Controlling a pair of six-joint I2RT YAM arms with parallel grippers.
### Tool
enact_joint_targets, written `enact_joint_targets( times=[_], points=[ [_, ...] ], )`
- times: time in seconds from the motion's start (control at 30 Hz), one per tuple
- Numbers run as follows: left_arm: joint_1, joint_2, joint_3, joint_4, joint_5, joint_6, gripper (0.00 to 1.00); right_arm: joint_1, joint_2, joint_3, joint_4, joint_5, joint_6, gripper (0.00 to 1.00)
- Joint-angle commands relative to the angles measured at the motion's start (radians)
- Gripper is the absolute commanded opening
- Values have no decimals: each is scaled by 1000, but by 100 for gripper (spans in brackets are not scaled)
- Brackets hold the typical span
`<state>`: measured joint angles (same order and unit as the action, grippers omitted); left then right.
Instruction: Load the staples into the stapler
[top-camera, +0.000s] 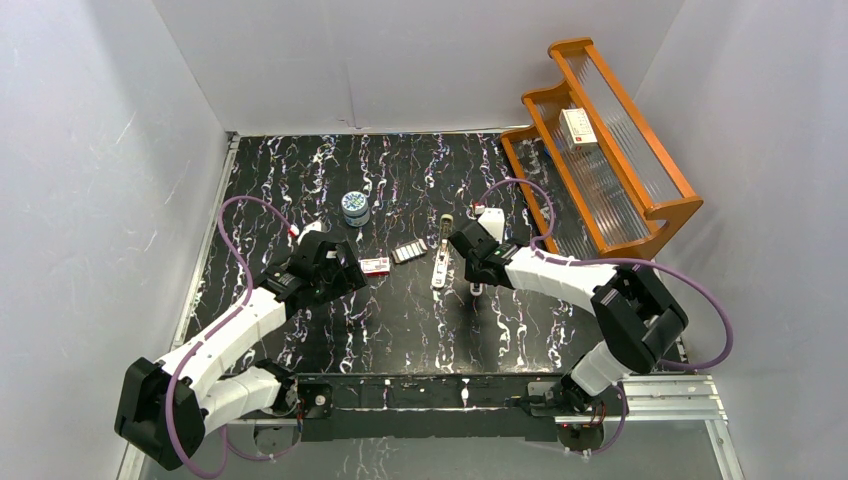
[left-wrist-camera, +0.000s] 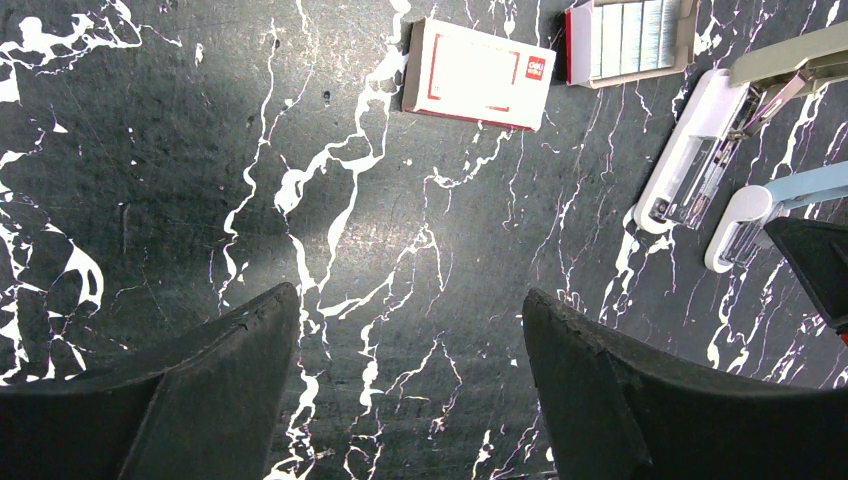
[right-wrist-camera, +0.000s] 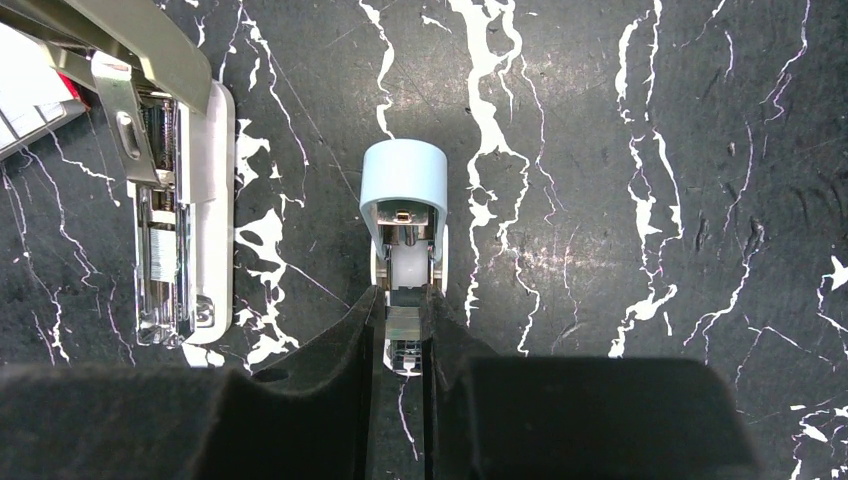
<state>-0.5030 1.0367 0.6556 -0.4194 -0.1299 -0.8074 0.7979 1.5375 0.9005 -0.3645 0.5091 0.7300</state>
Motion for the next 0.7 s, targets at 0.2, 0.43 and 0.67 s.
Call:
enact_joint_targets(
  times=[0.2, 0.43, 0.67],
  points=[
    [6, 0, 17, 0, 5, 2, 79, -5, -2, -5, 17, 17, 8, 24],
    [6, 12, 23, 10, 11, 2, 79, -6, 10, -12, 20, 9, 9, 23],
    [6, 13, 21, 9, 12, 5, 79, -6, 8, -15, 26, 10, 7, 23]
  ],
)
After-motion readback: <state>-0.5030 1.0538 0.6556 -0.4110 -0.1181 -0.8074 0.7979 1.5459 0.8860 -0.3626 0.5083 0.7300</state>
